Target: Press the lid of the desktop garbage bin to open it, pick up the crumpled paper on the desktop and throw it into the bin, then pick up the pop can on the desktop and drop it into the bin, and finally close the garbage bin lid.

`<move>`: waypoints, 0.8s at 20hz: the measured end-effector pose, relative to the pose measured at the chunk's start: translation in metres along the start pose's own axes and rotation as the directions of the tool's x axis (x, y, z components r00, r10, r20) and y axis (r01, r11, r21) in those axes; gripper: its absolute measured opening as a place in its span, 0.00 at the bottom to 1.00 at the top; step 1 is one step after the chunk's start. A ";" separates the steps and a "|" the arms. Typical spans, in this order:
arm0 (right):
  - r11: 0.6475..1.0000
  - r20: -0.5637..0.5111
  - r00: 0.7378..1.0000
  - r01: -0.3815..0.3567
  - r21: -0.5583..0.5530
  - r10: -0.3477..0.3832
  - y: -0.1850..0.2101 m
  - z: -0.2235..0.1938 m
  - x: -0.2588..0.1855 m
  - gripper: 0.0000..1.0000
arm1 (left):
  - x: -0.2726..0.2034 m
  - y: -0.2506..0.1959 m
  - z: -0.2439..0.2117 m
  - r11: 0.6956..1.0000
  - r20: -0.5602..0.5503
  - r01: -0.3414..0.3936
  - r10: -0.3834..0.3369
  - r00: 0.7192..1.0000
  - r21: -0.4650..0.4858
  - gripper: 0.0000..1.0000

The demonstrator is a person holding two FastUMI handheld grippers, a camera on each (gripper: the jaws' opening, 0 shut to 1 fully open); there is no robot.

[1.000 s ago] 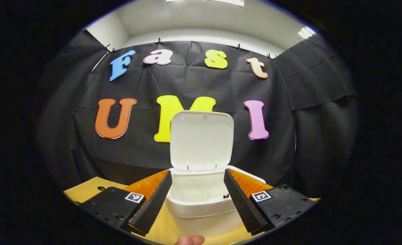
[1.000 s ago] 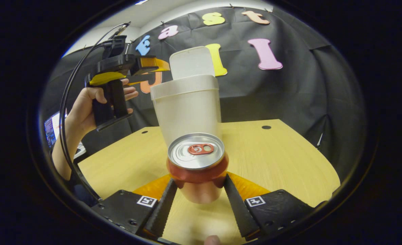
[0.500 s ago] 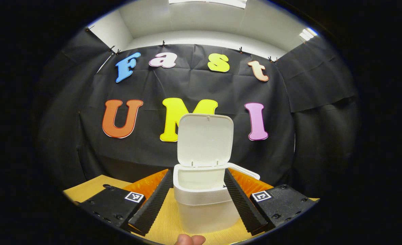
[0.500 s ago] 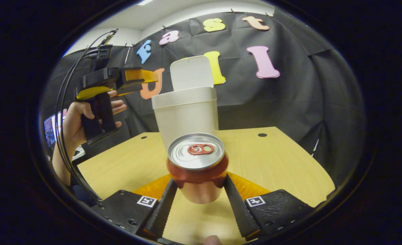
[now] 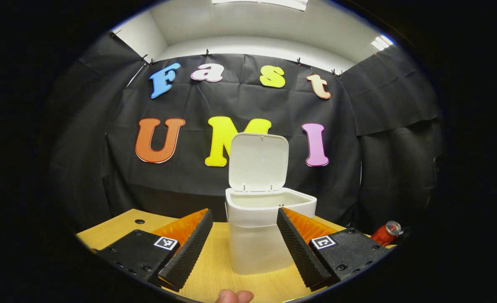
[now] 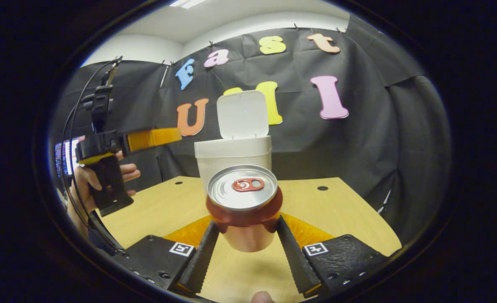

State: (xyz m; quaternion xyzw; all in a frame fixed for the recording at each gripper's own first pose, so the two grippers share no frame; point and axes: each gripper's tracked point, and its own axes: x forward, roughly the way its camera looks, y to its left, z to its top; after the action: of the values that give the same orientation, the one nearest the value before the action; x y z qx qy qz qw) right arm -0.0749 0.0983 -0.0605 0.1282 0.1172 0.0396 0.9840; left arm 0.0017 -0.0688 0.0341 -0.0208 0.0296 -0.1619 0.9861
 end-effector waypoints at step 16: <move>0.995 0.231 0.969 -0.070 -0.067 0.084 0.058 0.126 0.040 0.79 | -0.096 0.043 -0.095 0.993 -0.109 -0.115 0.116 0.987 0.009 1.00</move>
State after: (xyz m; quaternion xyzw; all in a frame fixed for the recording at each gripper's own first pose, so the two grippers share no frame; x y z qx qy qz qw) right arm -0.0088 0.1279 0.0646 0.1076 -0.0056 0.0658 0.9920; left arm -0.0818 0.0000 -0.0582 -0.0089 0.0847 -0.1054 0.9908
